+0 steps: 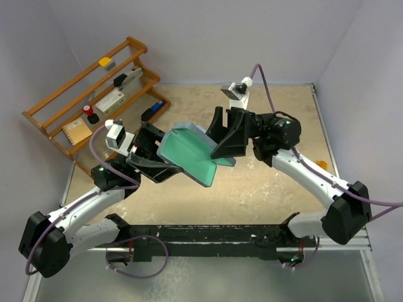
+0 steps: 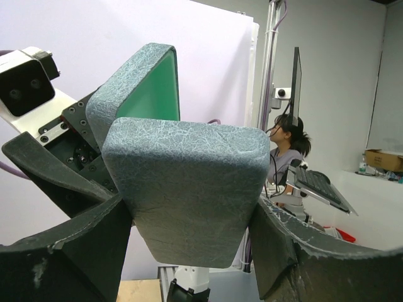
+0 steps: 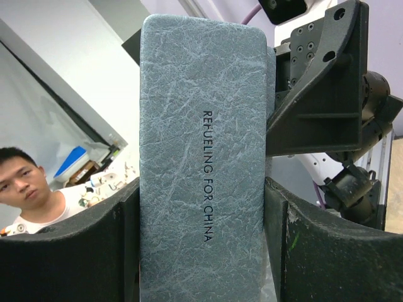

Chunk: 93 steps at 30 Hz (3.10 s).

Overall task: Organize the sunglasses
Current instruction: Open the sunglasses case, then place the sunglasses case at the center of the board.

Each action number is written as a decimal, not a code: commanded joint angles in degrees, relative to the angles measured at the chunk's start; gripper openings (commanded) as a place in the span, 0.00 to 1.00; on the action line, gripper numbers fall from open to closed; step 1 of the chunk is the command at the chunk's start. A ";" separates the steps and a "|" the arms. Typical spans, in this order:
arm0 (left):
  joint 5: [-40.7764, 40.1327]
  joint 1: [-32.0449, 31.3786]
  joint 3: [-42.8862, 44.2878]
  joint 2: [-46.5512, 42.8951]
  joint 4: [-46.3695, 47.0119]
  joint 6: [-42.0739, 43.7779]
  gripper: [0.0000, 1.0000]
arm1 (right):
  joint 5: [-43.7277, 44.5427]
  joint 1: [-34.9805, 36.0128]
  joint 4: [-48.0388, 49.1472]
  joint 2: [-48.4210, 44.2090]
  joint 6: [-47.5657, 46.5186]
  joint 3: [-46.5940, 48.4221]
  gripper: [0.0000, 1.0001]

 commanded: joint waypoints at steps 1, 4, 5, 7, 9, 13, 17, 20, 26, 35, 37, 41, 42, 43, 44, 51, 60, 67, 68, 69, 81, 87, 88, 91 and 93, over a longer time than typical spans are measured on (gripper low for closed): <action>4.48 -0.31 -1.03 -0.54 11.04 -0.88 0.00 | 11.23 -0.75 15.47 -1.00 3.91 2.96 0.00; 4.55 -0.31 -1.11 -0.65 11.02 -0.91 0.00 | 12.84 -0.77 18.41 0.20 5.49 2.36 0.00; 4.57 -0.33 -1.19 -0.91 11.00 -0.90 0.00 | 13.25 -0.75 20.34 0.79 6.86 2.46 0.00; 4.56 -0.38 -1.20 -1.59 11.04 -0.90 0.00 | 13.53 -0.83 23.77 2.29 9.70 3.54 0.00; 4.61 -0.40 -1.13 -2.15 10.99 -0.90 0.00 | 13.99 -0.81 25.82 3.58 11.65 4.94 0.00; 4.85 -0.48 -0.78 -1.82 11.03 -1.01 0.00 | 14.99 -0.83 26.20 4.79 12.03 6.28 0.00; 5.39 -0.69 -0.82 -1.99 11.04 -1.36 0.00 | 16.20 -0.88 26.43 6.28 12.94 7.03 0.00; 5.44 -0.70 -1.24 -2.46 11.00 -1.19 0.00 | 16.60 -1.00 26.36 6.67 13.09 7.35 0.00; 5.80 -1.01 -1.12 -3.41 11.04 -1.01 0.00 | 18.85 -1.60 26.63 7.51 14.62 7.70 0.00; 4.77 -0.88 -1.03 -5.70 -8.87 11.15 0.17 | 17.79 -3.31 26.39 6.41 13.57 5.81 0.00; 3.69 -0.76 -0.97 -6.96 -16.31 16.21 0.23 | 17.33 -4.43 26.34 6.09 13.48 5.05 0.00; 1.18 -0.54 -0.99 -9.72 -28.44 24.30 0.31 | 17.29 -6.93 26.50 5.49 14.12 3.42 0.00; -0.06 -0.38 -1.17 -10.22 -30.61 25.76 0.36 | 17.39 -7.51 26.52 5.34 14.36 3.16 0.00; -1.19 -0.20 -1.31 -10.59 -32.52 27.76 0.37 | 17.37 -8.18 26.64 5.23 14.47 3.06 0.00; -1.79 -0.06 -1.48 -10.80 -33.56 28.75 0.37 | 17.40 -8.58 26.68 5.03 14.59 3.05 0.00; 1.05 0.43 -2.51 -8.07 -23.98 24.28 0.30 | 18.90 -9.45 27.16 4.73 16.75 2.58 0.00; 3.73 0.43 -1.38 -4.98 -14.38 18.16 0.29 | 18.40 -9.45 27.26 4.26 17.88 3.73 0.00; -0.52 0.50 -0.50 -6.75 -31.01 28.34 0.30 | 15.95 -12.20 26.61 4.61 16.89 1.90 0.00; -1.51 0.48 -0.30 -7.10 -33.61 29.98 0.30 | 14.82 -12.82 26.42 4.55 16.60 1.40 0.00; -2.83 0.48 -0.31 -7.40 -35.75 31.13 0.30 | 13.95 -13.50 26.41 4.53 16.31 0.78 0.00; -18.42 0.48 -1.31 -8.48 -48.40 36.86 0.31 | 3.79 -21.73 11.07 4.64 3.20 -5.99 0.00; -21.61 0.51 -3.26 -7.76 -49.55 36.51 0.32 | 5.20 -21.93 -38.07 -0.59 -36.36 -3.88 0.00; -22.83 0.51 -3.74 -7.75 -49.66 36.46 0.31 | 6.85 -21.97 -43.94 -1.06 -40.86 -3.07 0.00; -28.93 0.48 -5.07 -8.90 -50.59 36.55 0.32 | 10.47 -22.01 -58.66 -1.26 -51.61 -1.13 0.00; -30.76 0.50 -6.15 -10.18 -50.25 36.66 0.31 | 10.01 -21.97 -57.43 -1.19 -51.25 -2.37 0.00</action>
